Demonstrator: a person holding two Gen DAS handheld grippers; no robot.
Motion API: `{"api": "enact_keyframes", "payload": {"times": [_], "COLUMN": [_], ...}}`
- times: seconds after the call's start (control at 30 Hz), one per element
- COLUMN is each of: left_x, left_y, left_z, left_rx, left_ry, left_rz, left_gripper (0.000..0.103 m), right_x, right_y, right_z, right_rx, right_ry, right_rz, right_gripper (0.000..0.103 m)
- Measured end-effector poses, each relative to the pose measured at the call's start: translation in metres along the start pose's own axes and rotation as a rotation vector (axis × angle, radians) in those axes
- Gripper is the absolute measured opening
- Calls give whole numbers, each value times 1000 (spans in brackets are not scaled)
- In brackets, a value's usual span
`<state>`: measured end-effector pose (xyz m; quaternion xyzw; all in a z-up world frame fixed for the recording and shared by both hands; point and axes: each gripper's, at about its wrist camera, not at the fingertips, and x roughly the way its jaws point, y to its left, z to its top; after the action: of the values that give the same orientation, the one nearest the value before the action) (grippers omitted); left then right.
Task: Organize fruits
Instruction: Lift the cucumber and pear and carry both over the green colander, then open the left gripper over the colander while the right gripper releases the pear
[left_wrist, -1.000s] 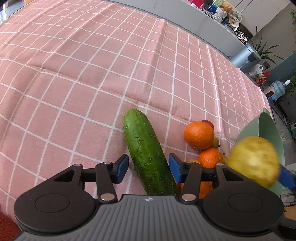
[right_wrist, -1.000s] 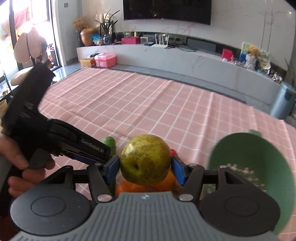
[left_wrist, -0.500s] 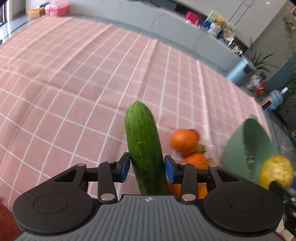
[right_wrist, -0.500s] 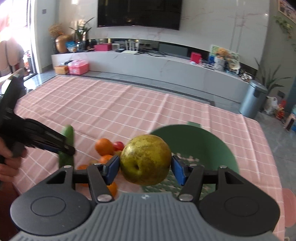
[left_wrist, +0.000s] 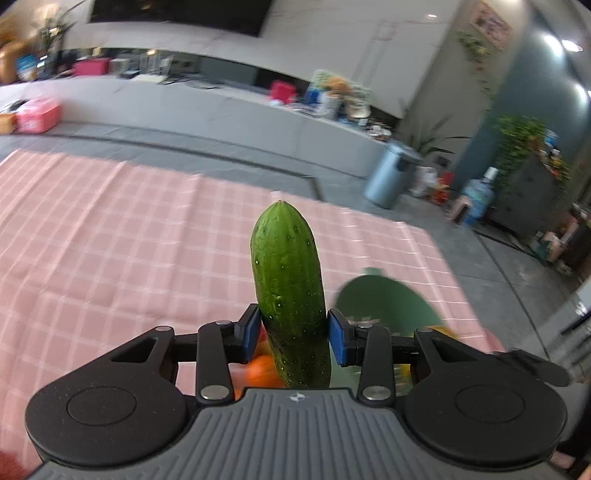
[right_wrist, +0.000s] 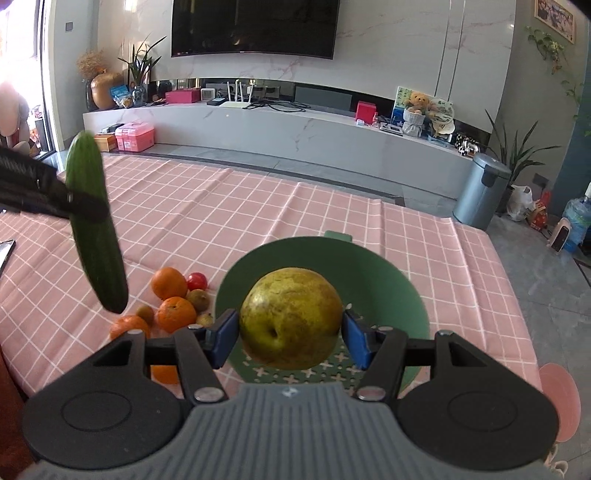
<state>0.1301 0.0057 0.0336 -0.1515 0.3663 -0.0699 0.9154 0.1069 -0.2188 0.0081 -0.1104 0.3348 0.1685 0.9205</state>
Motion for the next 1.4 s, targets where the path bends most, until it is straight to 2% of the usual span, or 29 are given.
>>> {"api": "enact_keyframes", "payload": {"times": [0.2, 0.47, 0.6, 1.03, 1.27, 1.4], "left_x": [33, 90, 105, 160, 170, 172], "left_y": [-43, -74, -78, -79, -73, -79], "left_z": [8, 2, -7, -23, -23, -23], "left_rx": [77, 166, 173, 176, 156, 180], "left_ry": [43, 168, 229, 372, 378, 374], "left_rz": [-99, -148, -175, -150, -132, -112], "left_gripper": [43, 43, 43, 43, 45, 46], "right_x": [6, 30, 42, 76, 92, 96], "right_y": [-11, -28, -34, -43, -48, -45], "right_z": [5, 4, 0, -10, -14, -14], "right_rx": [-33, -76, -82, -76, -59, -77], "right_ry": [15, 89, 128, 224, 251, 254], "right_rz": [-11, -37, -31, -16, -7, -19], "right_gripper": [58, 58, 58, 58, 58, 58]}}
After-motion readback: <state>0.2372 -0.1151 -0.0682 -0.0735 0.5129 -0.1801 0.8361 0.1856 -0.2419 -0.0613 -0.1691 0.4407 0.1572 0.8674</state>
